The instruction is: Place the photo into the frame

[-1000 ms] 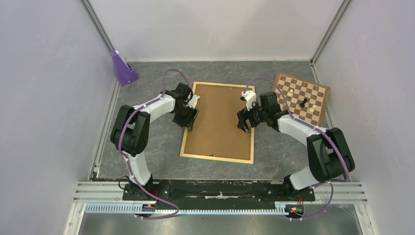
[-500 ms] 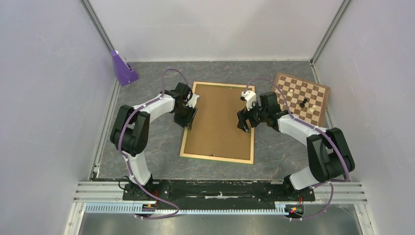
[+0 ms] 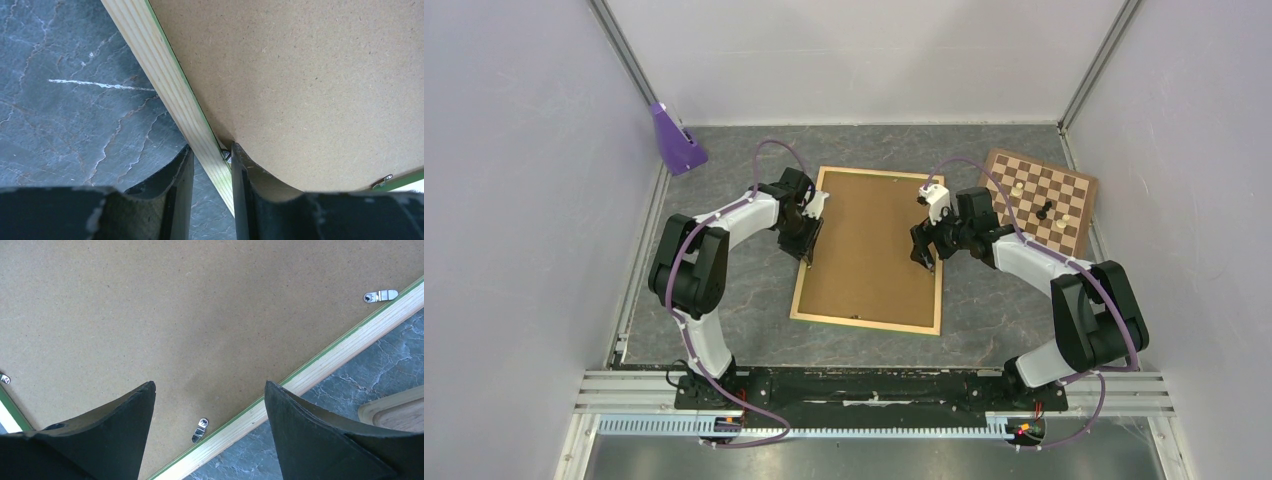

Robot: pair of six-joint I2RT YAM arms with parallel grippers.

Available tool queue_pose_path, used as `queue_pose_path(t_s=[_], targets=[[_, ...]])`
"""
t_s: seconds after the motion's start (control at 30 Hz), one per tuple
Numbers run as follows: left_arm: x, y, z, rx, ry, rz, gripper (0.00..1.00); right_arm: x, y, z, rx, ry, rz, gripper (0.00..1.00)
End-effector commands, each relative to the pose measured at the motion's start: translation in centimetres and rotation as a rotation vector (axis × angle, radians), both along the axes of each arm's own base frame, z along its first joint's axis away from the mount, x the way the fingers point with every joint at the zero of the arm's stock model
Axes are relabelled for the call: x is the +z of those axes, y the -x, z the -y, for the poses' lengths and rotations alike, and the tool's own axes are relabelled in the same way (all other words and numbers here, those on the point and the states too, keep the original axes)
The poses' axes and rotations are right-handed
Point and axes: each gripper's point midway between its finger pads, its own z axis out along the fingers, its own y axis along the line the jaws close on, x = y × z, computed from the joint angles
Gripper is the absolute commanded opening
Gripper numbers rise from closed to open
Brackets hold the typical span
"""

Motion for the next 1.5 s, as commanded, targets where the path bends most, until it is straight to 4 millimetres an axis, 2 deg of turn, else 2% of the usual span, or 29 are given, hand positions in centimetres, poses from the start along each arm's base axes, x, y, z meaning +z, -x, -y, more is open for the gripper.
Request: queue_pose_path(t_s=[0.0, 0.07, 0.13, 0.27, 0.4, 0.53, 0.93, 1.2, 1.3, 1.47], targets=[[0.2, -1.3, -0.4, 0.032, -0.018, 0.032, 0.07, 0.3, -0.5, -0.1, -0.013, -0.017, 0.018, 0.82], [0.1, -1.3, -0.3, 0.032, -0.015, 0.028, 0.08, 0.2, -0.5, -0.1, -0.012, -0.017, 0.016, 0.82], [0.1, -1.2, -0.3, 0.032, -0.017, 0.027, 0.13, 0.2, -0.5, 0.0, -0.015, -0.014, 0.016, 0.82], [0.0, -1.0, -0.4, 0.032, -0.021, 0.024, 0.35, -0.1, -0.5, 0.1, -0.017, -0.011, 0.011, 0.82], [-0.2, -1.0, -0.3, 0.039, -0.018, 0.02, 0.48, -0.1, -0.6, 0.1, -0.016, -0.012, 0.009, 0.82], [-0.2, -1.2, 0.0, 0.04, -0.004, 0.014, 0.55, -0.1, -0.6, 0.1, -0.018, -0.01, 0.011, 0.82], [0.0, -2.0, 0.9, 0.106, 0.034, 0.014, 0.6, -0.2, -0.5, 0.2, -0.016, -0.012, 0.006, 0.82], [0.3, -2.0, 0.8, 0.116, 0.037, 0.026, 0.57, -0.3, -0.5, 0.3, -0.018, -0.011, 0.003, 0.82], [-0.2, -1.4, 0.5, 0.111, 0.022, 0.012, 0.54, -0.3, -0.5, 0.3, -0.018, -0.01, 0.005, 0.82], [-0.3, -1.1, -0.6, 0.117, 0.007, 0.001, 0.41, -0.5, -0.6, 0.6, -0.031, -0.001, 0.005, 0.82]])
